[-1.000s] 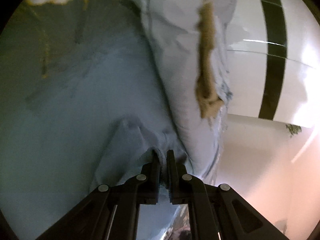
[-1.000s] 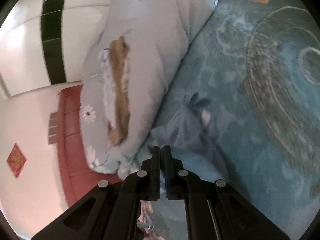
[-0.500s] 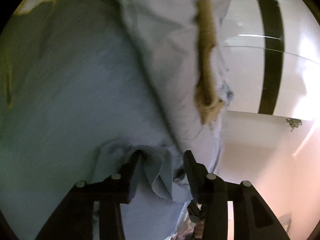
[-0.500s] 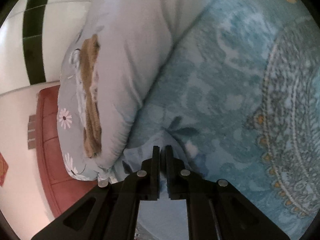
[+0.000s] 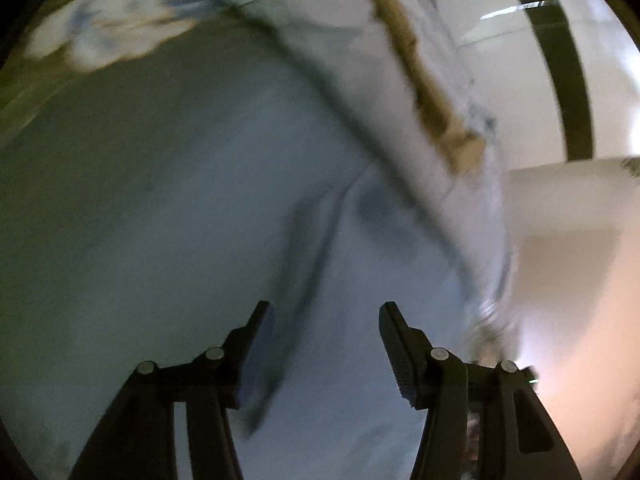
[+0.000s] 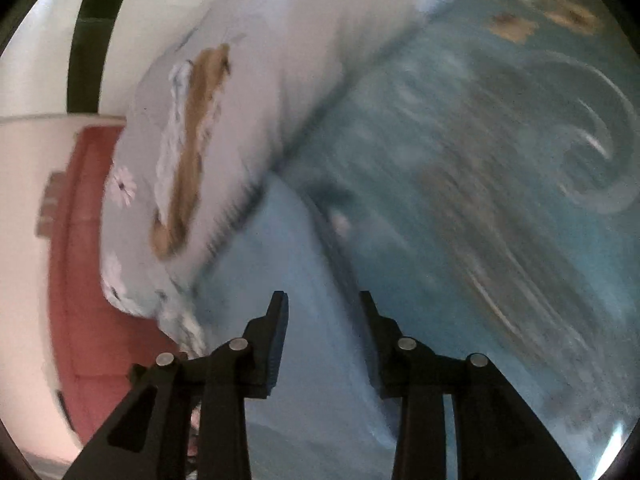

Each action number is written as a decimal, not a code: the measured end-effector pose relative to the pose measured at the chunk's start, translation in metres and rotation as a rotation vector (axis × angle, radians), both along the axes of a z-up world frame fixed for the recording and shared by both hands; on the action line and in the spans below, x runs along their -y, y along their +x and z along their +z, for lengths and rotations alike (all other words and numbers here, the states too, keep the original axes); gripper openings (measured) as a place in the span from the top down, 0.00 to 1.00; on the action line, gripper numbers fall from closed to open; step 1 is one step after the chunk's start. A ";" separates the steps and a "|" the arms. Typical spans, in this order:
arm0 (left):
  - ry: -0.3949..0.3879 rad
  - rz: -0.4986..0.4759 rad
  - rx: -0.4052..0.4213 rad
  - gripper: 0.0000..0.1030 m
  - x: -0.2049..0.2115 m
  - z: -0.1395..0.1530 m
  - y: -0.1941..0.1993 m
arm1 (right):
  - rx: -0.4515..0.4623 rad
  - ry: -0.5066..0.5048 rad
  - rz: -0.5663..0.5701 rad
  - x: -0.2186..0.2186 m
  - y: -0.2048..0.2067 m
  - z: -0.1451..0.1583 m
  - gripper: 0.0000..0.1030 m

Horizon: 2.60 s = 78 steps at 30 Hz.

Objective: Fold clothes

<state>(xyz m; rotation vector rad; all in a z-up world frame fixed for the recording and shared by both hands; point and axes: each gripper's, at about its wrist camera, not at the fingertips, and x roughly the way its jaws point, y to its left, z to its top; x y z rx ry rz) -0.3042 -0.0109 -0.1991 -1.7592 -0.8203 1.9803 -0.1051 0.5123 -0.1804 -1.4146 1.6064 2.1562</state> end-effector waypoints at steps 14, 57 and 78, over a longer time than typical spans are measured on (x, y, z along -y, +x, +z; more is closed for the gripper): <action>0.226 0.295 0.110 0.43 0.020 -0.041 0.092 | -0.025 -0.196 -0.236 0.058 0.064 -0.043 0.65; 0.219 0.452 0.096 0.89 0.076 0.011 0.258 | -0.064 -0.191 -0.347 0.138 0.204 -0.017 0.92; 0.167 -0.003 0.161 0.89 -0.090 -0.029 0.260 | -0.026 -0.089 -0.295 0.146 0.190 0.009 0.92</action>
